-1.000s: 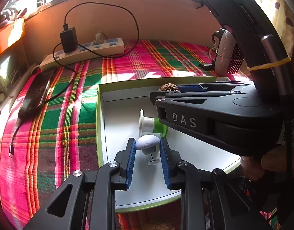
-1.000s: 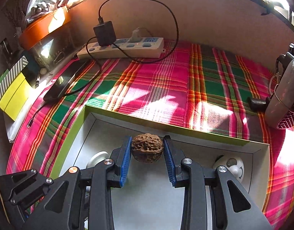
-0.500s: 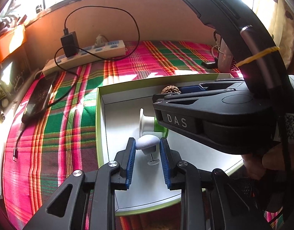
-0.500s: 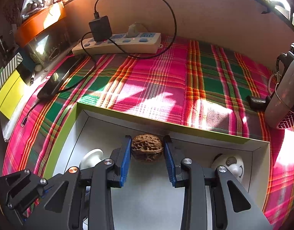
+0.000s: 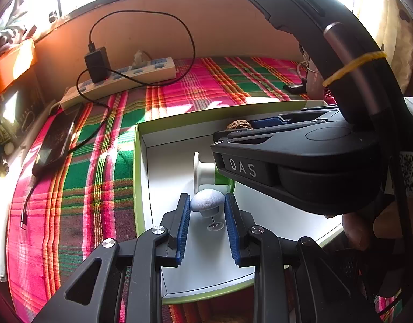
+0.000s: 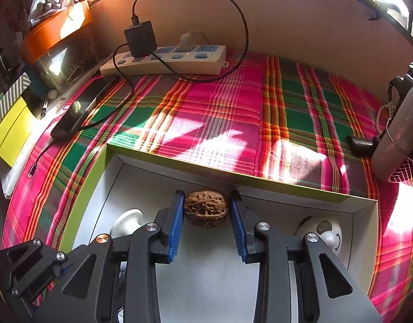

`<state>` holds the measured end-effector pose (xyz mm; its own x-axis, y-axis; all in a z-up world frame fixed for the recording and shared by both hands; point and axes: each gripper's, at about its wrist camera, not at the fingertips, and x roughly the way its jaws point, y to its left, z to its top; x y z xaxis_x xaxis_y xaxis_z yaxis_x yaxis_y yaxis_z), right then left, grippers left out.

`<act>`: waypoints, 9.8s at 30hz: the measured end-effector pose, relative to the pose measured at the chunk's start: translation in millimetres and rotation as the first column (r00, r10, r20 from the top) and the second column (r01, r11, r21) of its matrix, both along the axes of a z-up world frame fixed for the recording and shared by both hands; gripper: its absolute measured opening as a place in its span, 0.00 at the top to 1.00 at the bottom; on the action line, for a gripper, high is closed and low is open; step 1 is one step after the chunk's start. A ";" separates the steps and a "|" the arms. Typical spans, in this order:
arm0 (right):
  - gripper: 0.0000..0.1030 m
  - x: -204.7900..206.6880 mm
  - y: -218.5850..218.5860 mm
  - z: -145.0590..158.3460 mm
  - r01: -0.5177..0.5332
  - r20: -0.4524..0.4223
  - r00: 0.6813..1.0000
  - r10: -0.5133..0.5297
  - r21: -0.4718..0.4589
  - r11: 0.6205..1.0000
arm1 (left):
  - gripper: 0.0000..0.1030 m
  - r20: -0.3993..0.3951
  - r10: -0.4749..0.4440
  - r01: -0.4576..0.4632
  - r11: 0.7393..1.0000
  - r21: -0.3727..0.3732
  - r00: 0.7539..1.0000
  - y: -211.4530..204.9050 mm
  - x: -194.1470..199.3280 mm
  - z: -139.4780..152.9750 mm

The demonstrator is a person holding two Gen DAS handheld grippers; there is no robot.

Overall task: Organize objects
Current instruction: 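Open the right gripper to release the walnut inside the box, then open the left gripper to drop the white knob beside the spool, then pull both grippers back out of the box toward the items on the cloth, then move the left gripper to the walnut on the cloth while the right gripper grasps a pink clip, then close the left gripper on the walnut while the right gripper holds the pink clip, then carry the walnut with the left gripper and the pink clip with the right over the box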

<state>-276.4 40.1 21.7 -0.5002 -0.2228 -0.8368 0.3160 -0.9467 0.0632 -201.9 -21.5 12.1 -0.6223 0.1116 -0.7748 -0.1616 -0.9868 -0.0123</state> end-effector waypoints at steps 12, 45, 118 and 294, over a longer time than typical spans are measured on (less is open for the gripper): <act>0.55 -0.9 1.4 1.0 0.008 0.013 1.000 -0.008 -0.035 0.999 | 0.75 0.007 -0.004 0.004 1.000 0.019 1.000 -0.9 -0.2 -2.3; 0.52 40.2 22.3 45.6 0.048 -0.071 0.996 -0.056 -0.098 0.994 | 0.69 -0.051 0.023 -0.021 0.999 0.036 0.998 -11.6 35.3 30.2; 0.52 185.8 127.7 10.5 0.245 -0.122 0.959 -0.257 -0.108 0.964 | 0.67 0.021 -0.020 0.017 0.988 0.153 1.000 -32.5 101.9 0.1; 0.76 85.4 109.3 21.9 0.176 -0.098 0.978 -0.183 -0.069 0.982 | 0.73 0.002 -0.104 0.104 0.989 0.108 0.995 43.3 -9.9 18.6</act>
<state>-191.1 149.4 43.6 -0.6196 -0.1696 -0.7664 0.1491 -0.9840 0.0973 -211.9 21.7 30.7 -0.5974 0.2587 -0.7591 -0.2629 -0.9574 -0.1194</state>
